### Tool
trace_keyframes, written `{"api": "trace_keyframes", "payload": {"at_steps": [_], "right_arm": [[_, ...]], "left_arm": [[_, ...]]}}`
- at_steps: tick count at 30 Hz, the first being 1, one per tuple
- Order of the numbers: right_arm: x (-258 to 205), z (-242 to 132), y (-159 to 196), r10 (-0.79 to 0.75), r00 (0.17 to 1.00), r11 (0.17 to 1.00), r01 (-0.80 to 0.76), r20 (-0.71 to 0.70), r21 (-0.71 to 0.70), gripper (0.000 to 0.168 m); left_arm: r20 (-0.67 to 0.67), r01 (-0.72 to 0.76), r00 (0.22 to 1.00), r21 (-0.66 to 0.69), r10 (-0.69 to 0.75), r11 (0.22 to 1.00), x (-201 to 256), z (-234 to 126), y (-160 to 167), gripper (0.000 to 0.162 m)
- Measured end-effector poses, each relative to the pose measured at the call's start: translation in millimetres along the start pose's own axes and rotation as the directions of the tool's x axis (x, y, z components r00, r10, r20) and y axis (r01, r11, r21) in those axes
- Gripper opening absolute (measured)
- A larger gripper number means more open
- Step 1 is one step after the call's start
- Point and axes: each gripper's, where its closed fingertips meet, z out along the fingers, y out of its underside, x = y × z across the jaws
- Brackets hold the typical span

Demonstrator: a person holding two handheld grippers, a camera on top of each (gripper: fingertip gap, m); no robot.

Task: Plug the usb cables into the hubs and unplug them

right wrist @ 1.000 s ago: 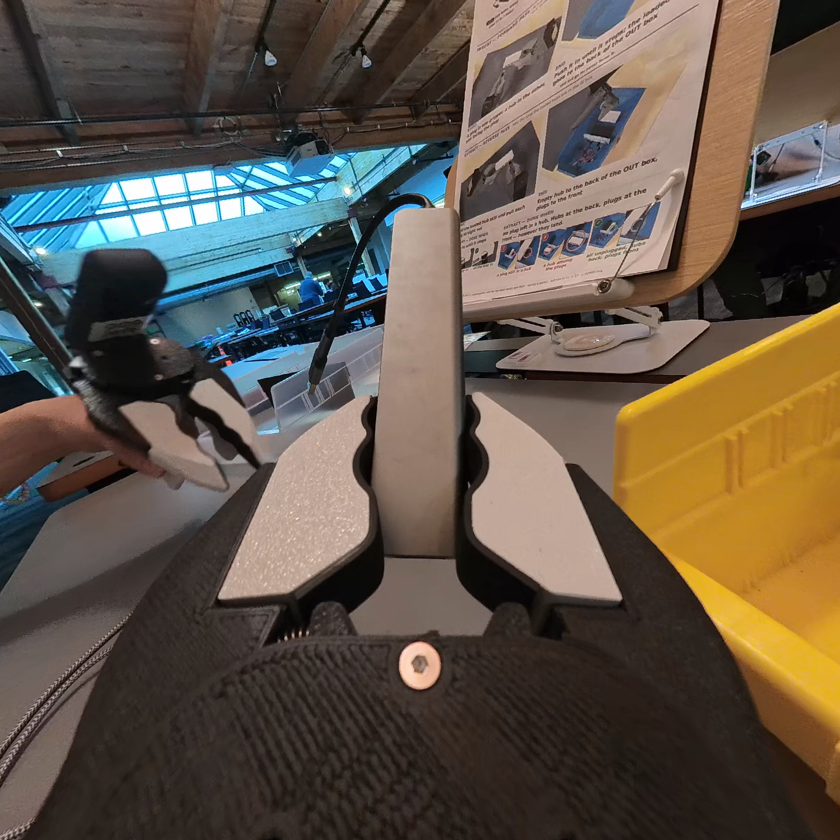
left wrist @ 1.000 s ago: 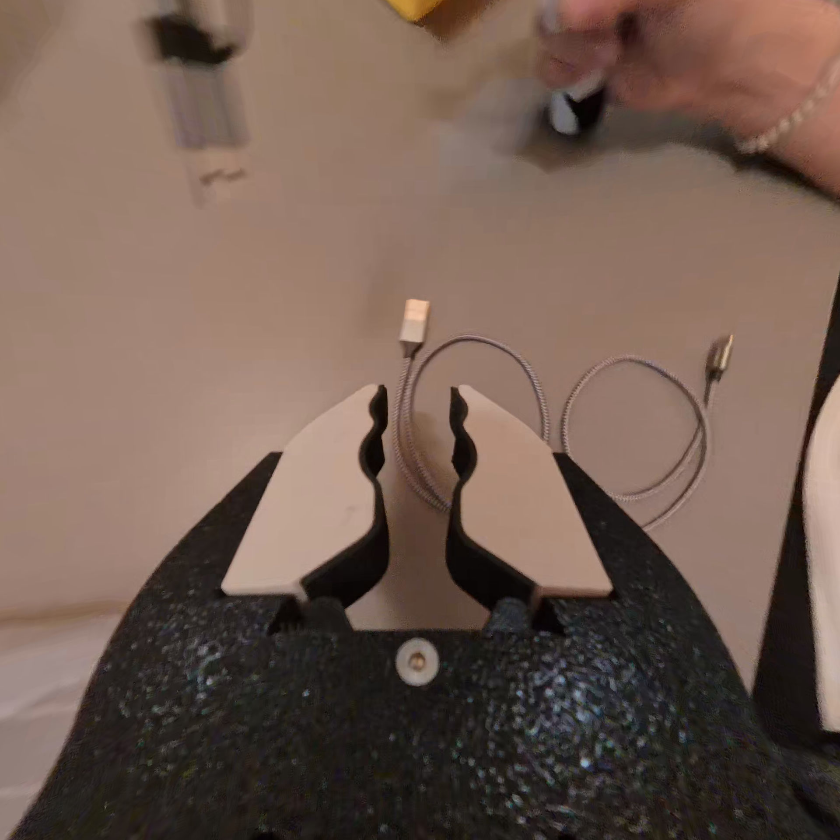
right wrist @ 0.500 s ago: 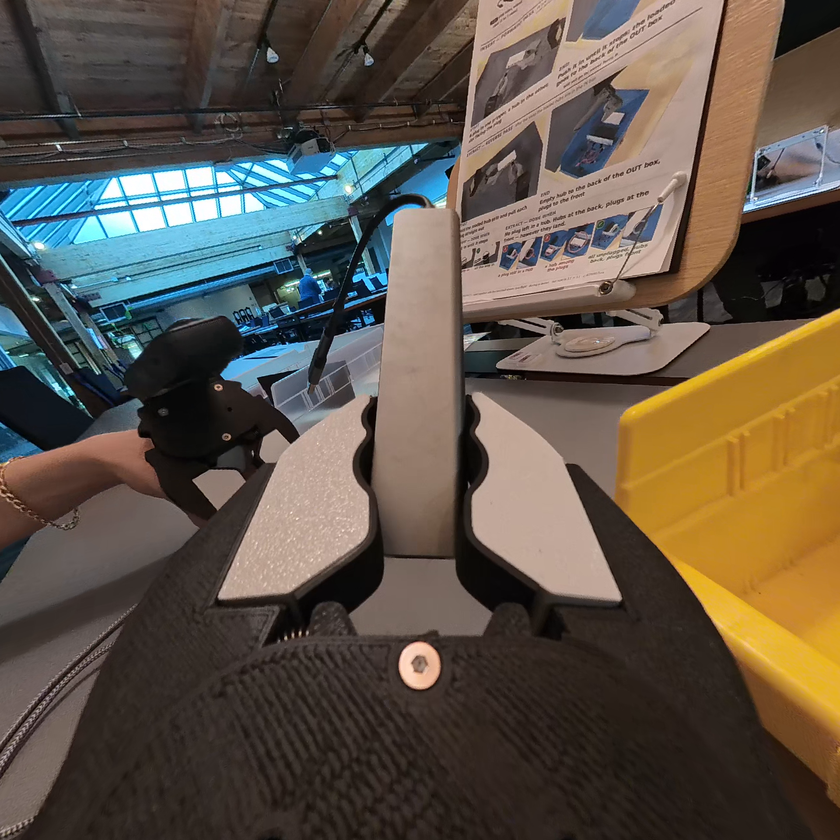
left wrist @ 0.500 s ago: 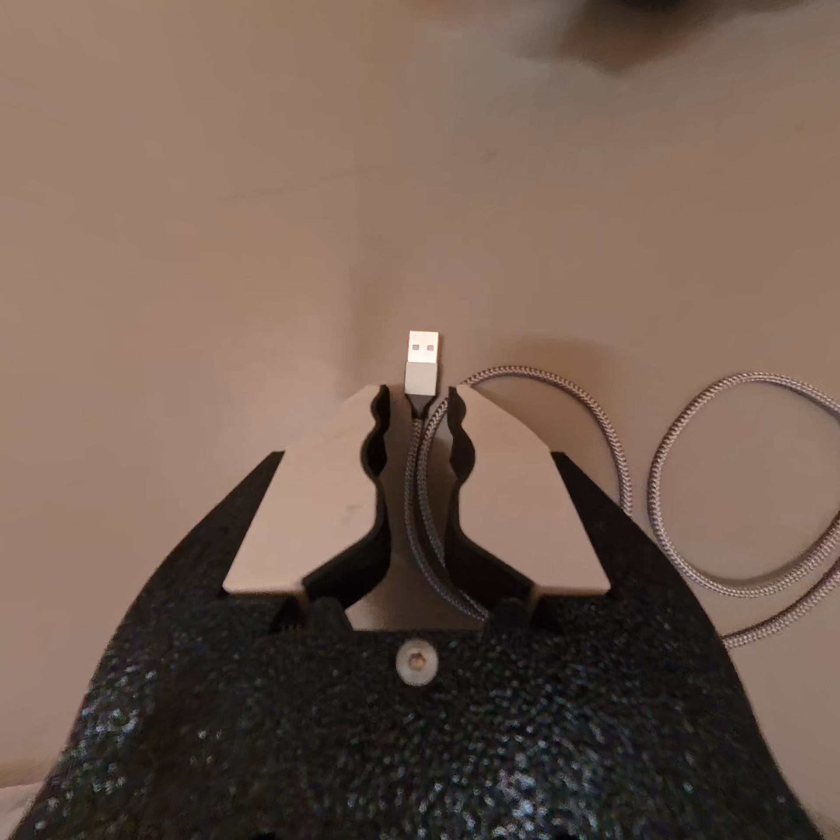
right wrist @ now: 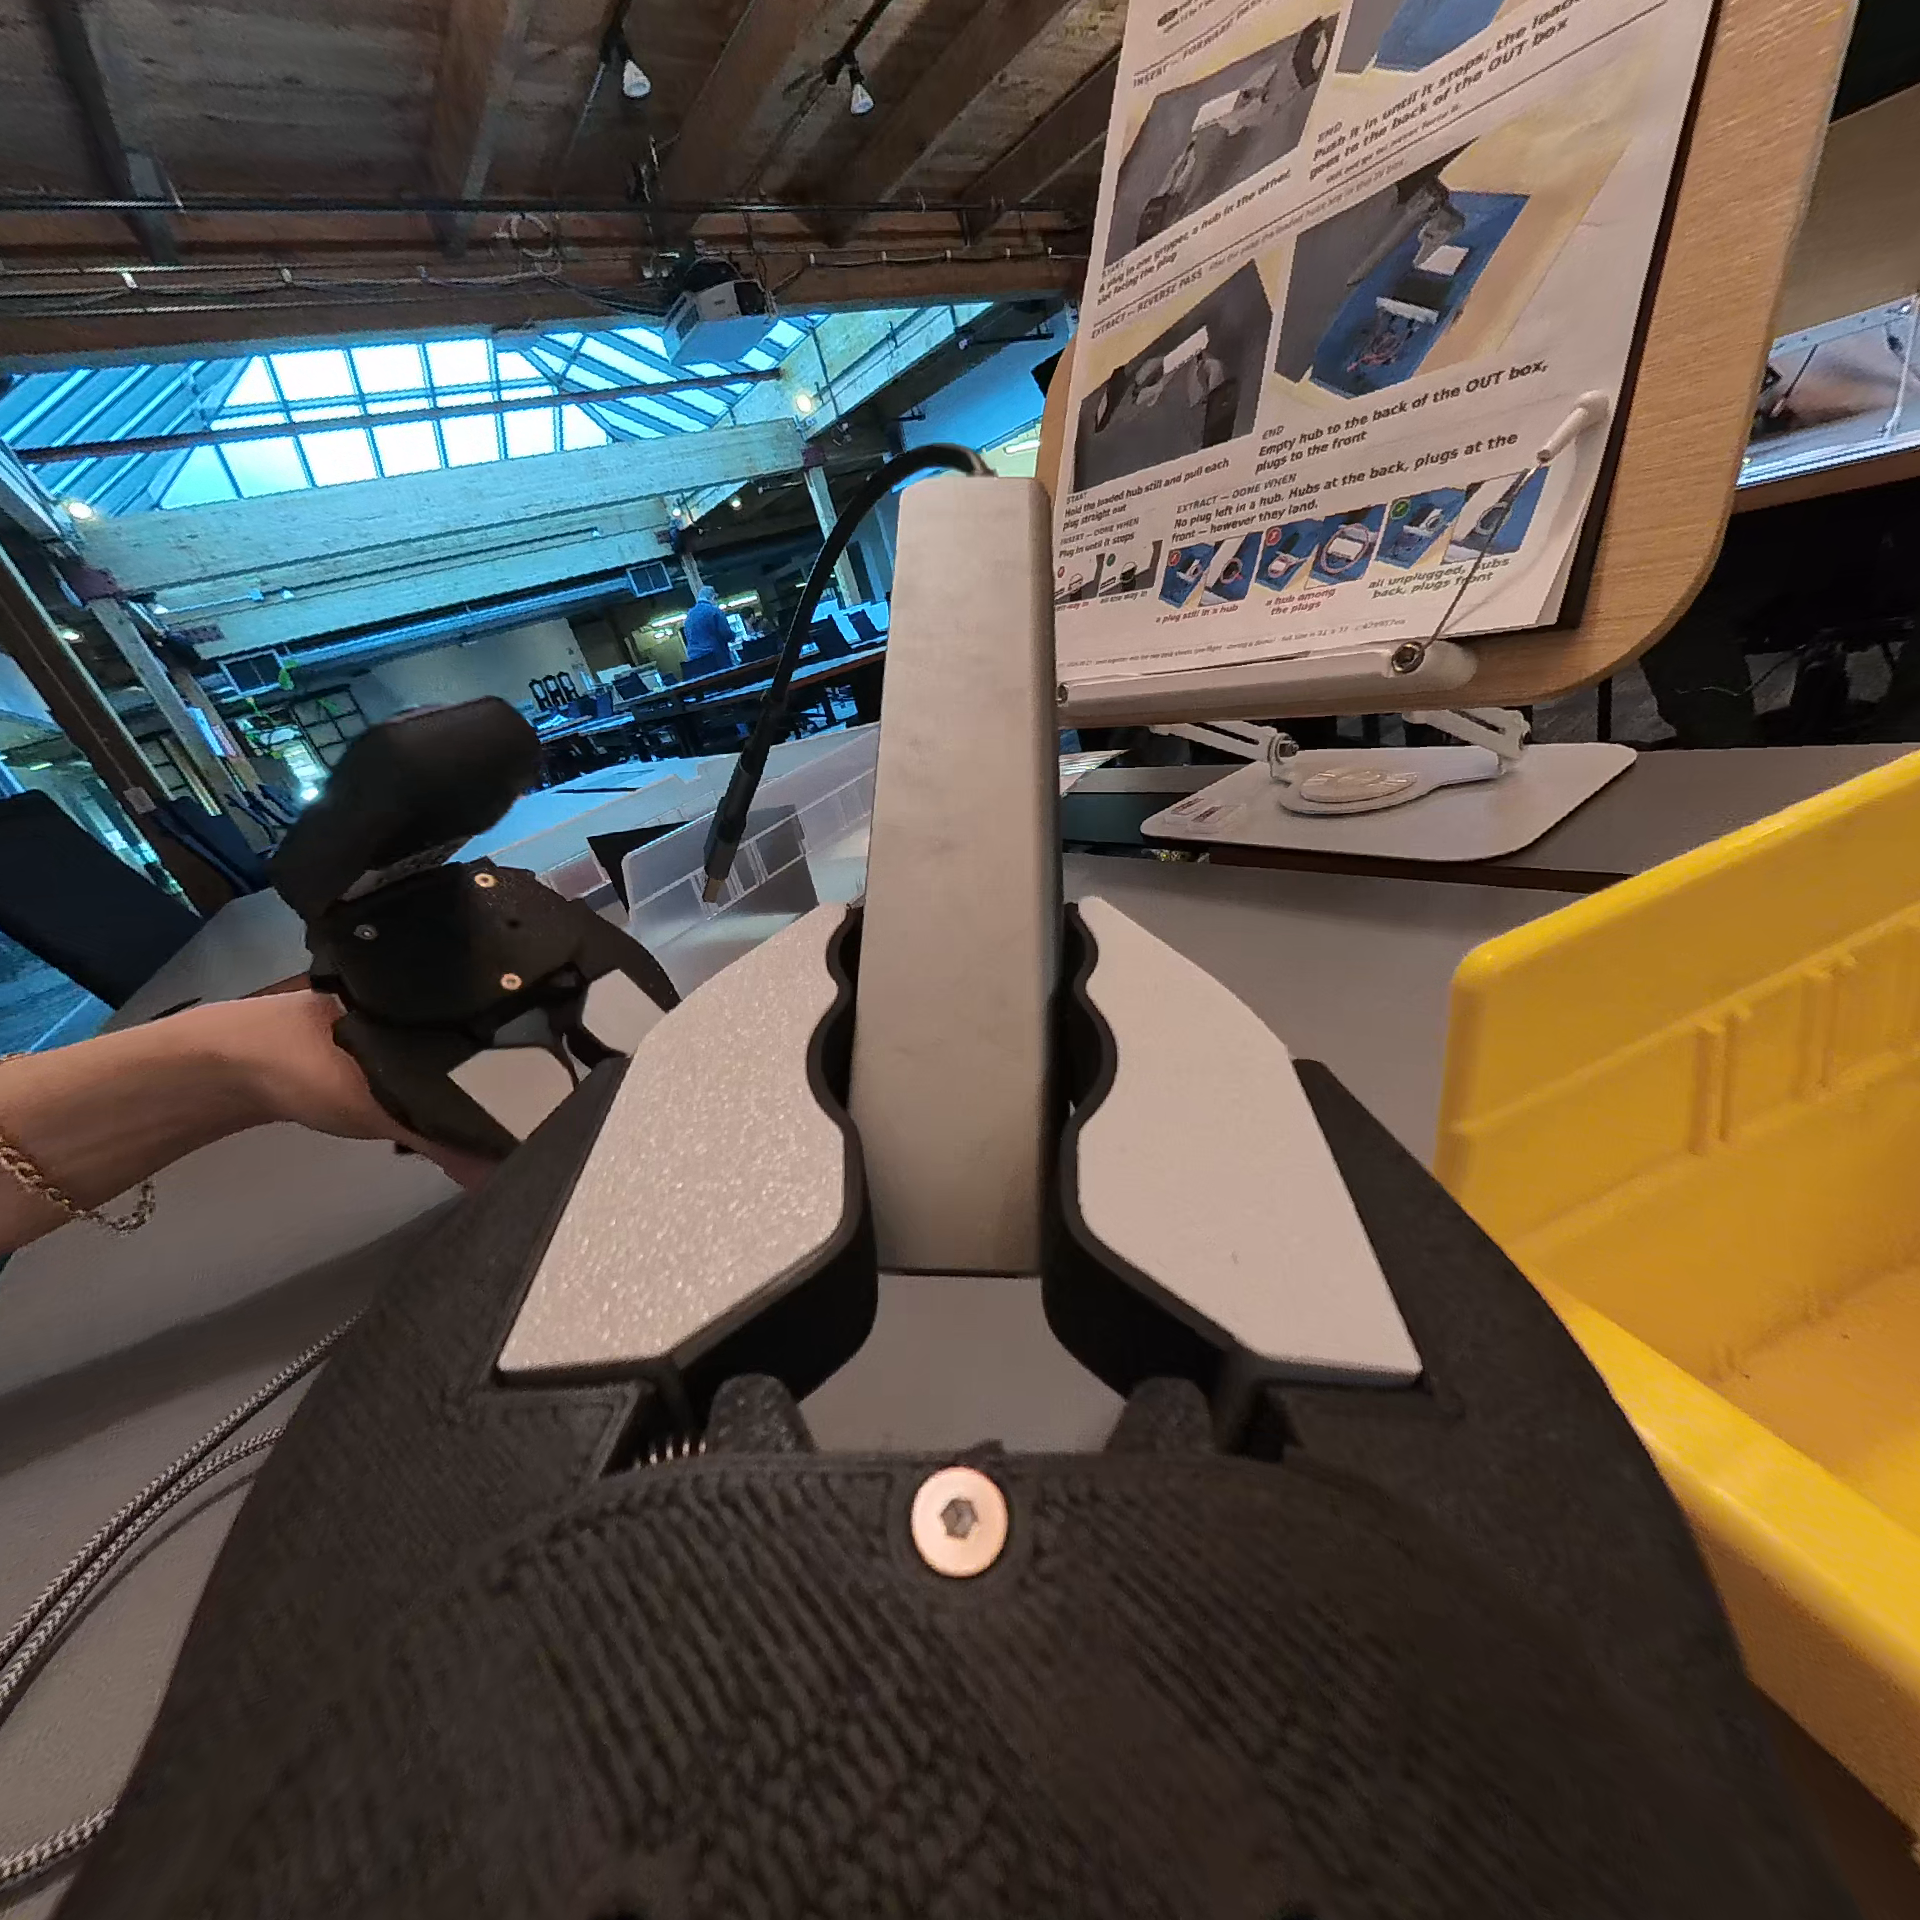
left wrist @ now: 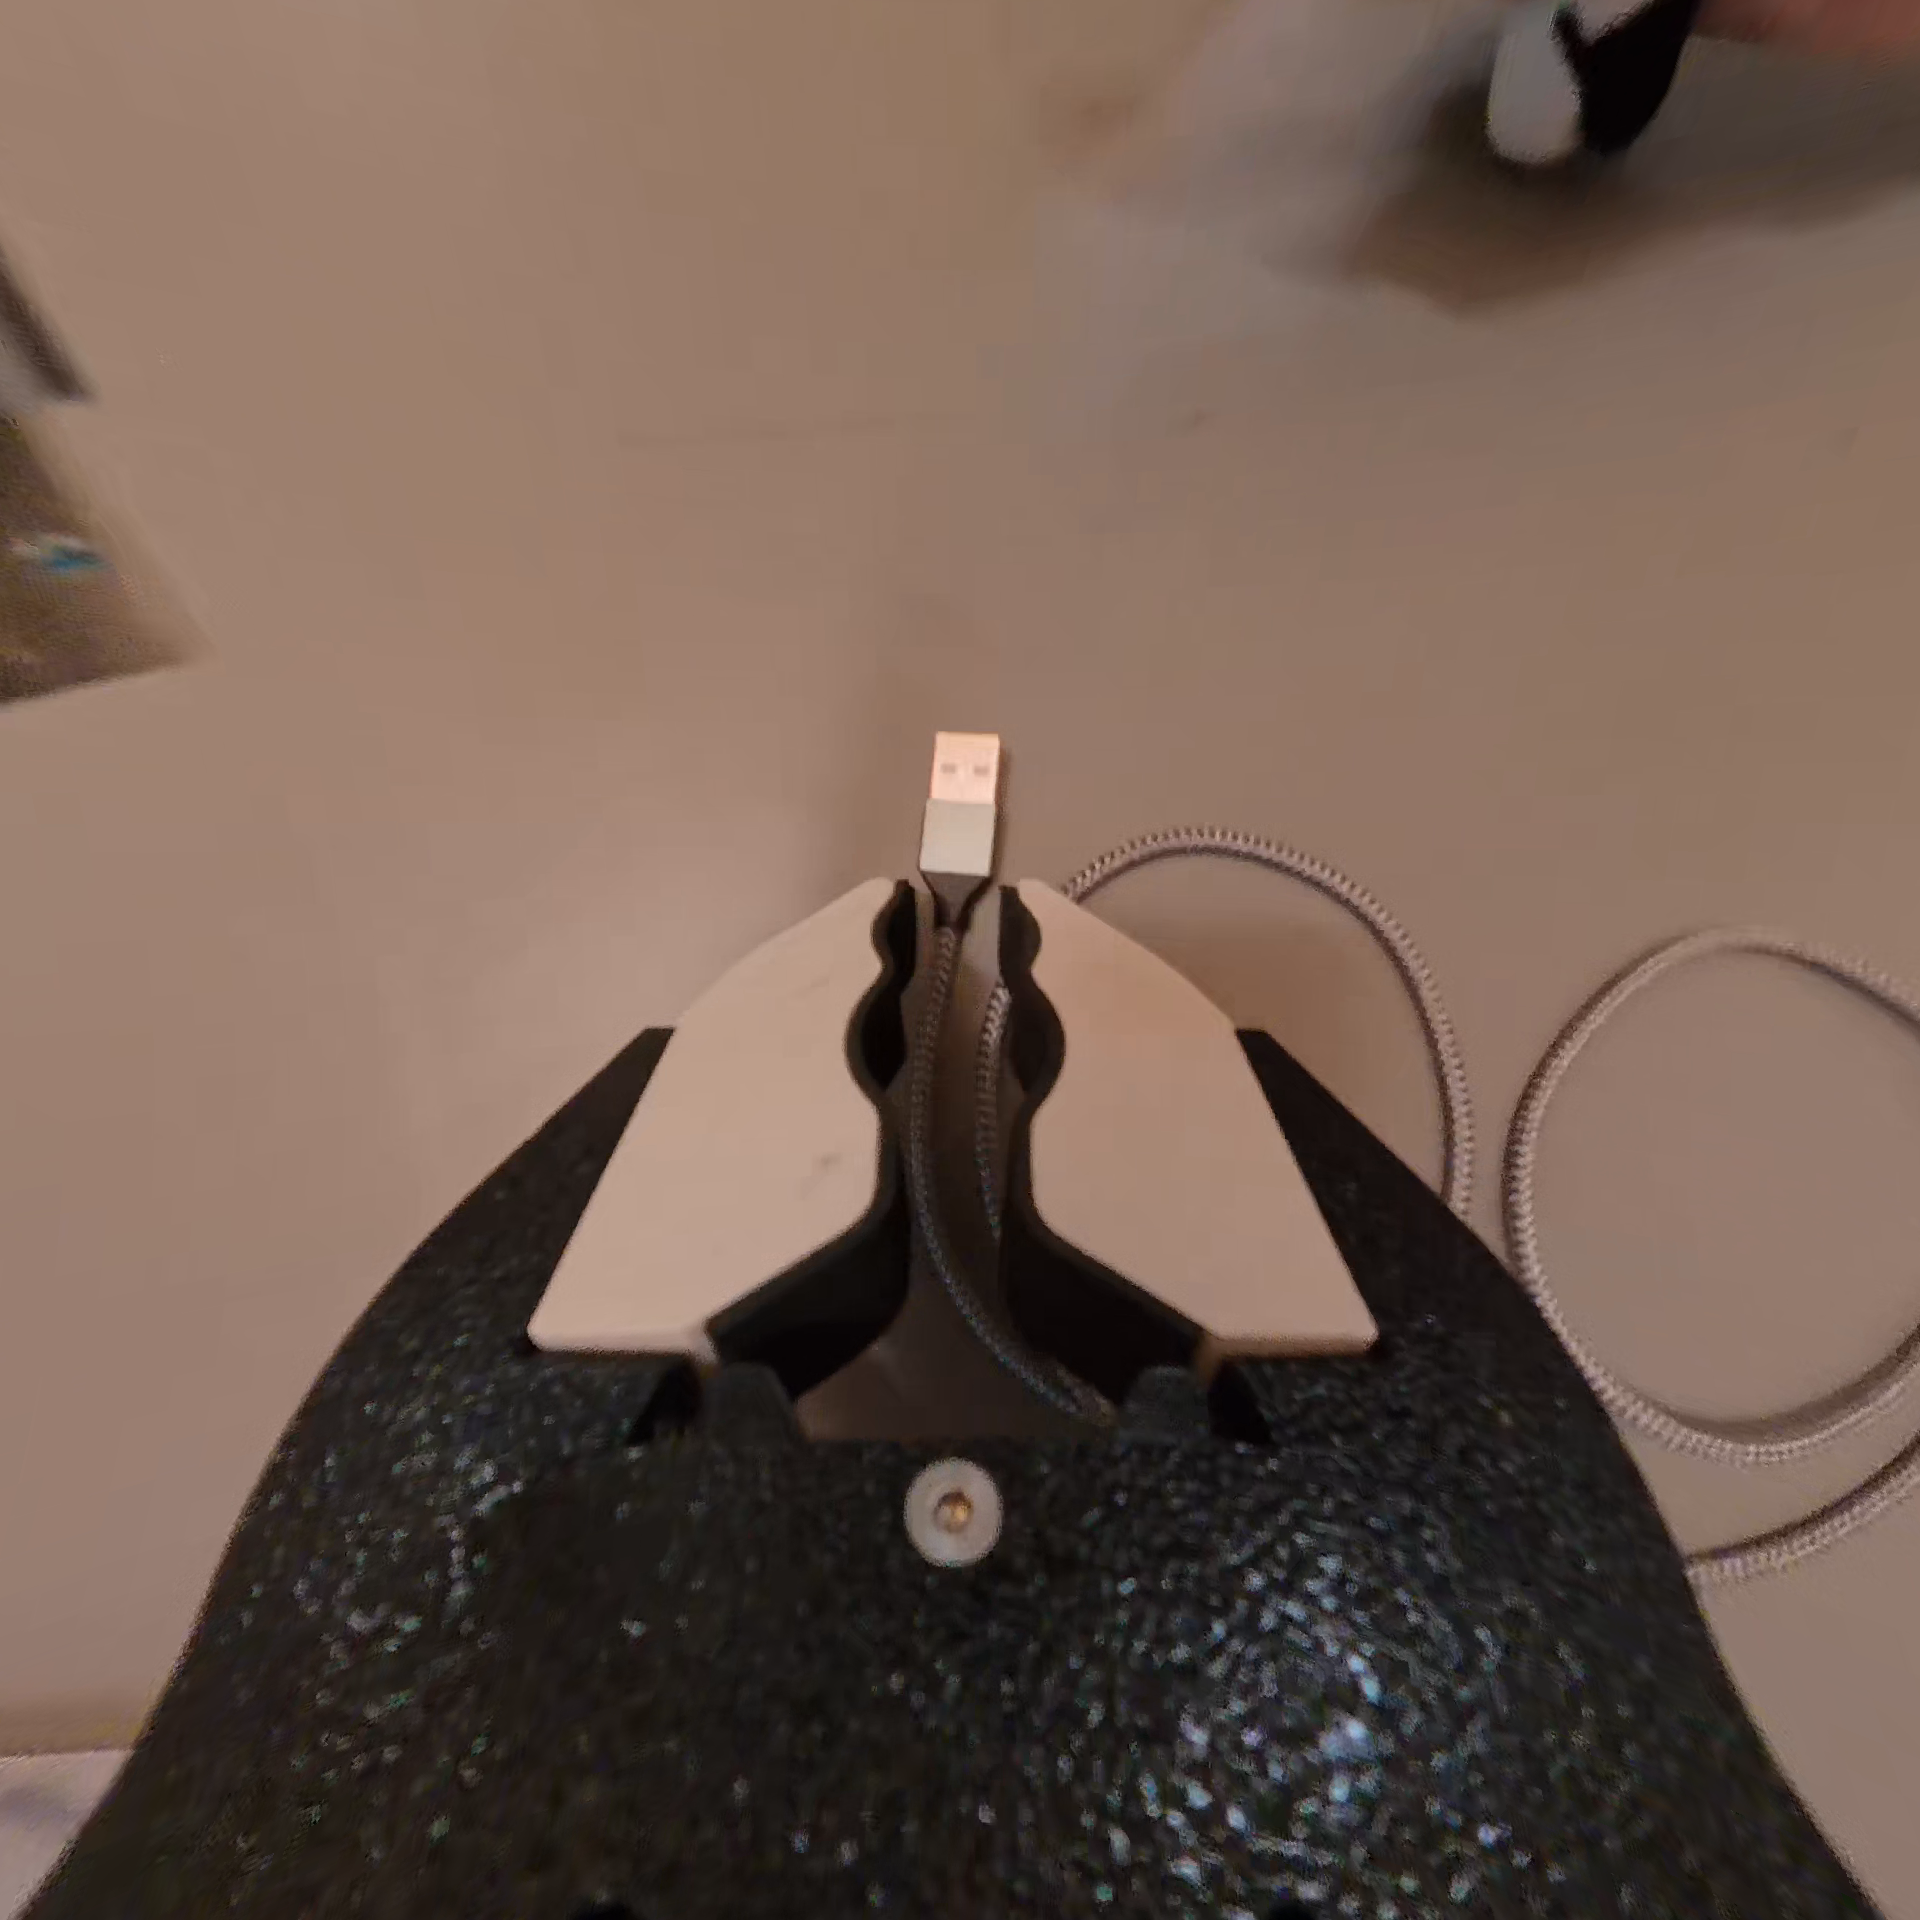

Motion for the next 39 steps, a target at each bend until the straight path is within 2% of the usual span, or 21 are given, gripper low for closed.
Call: {"api": "trace_keyframes", "payload": {"at_steps": [4, 7, 11, 17, 19, 22, 27, 33, 39], "right_arm": [[0, 0, 0, -0.001, 1.000, 1.000, 0.001, 0.001, 0.000, 0.036], [0, 0, 0, 0.002, 1.000, 1.000, -0.002, 0.002, 0.001, 0.036], [-1, 0, 0, -0.004, 1.000, 1.000, 0.004, 0.002, -0.002, 0.036], [-3, 2, 3, -0.030, 1.000, 0.999, 0.030, -0.003, -0.019, 0.036], [-4, 3, 4, -0.046, 0.999, 0.999, 0.046, -0.005, -0.028, 0.036], [-7, 4, 6, -0.068, 0.998, 0.997, 0.067, -0.004, -0.044, 0.036], [-7, 6, 8, -0.094, 0.995, 0.994, 0.092, -0.025, -0.059, 0.036], [-5, 9, 12, -0.149, 0.985, 0.986, 0.142, -0.081, -0.092, 0.036], [-9, 13, 19, -0.234, 0.967, 0.966, 0.219, -0.101, -0.141, 0.036]], "left_arm": [[-0.019, -0.029, 0.999, -0.024, 0.029, 0.999, 1, 3, 5, 0.019], [-0.007, -0.014, 1.000, 0.018, 0.014, 1.000, -3, 5, 3, 0.009], [-0.003, 0.025, 1.000, 0.088, -0.025, 0.996, -8, 5, 3, 0.006], [0.182, -0.095, 0.979, 0.016, 0.090, 0.995, -9, 0, 1, 0.005], [0.278, -0.130, 0.953, 0.002, 0.124, 0.992, -6, -16, -18, 0.005], [0.382, -0.174, 0.911, 0.005, 0.158, 0.985, 7, -51, -63, 0.005], [0.424, -0.183, 0.890, -0.005, 0.168, 0.983, 23, -70, -113, 0.006], [0.459, -0.147, 0.876, -0.037, 0.147, 0.988, 24, -53, -128, 0.006], [0.495, -0.122, 0.859, -0.045, 0.129, 0.991, 15, -51, -133, 0.006]]}}
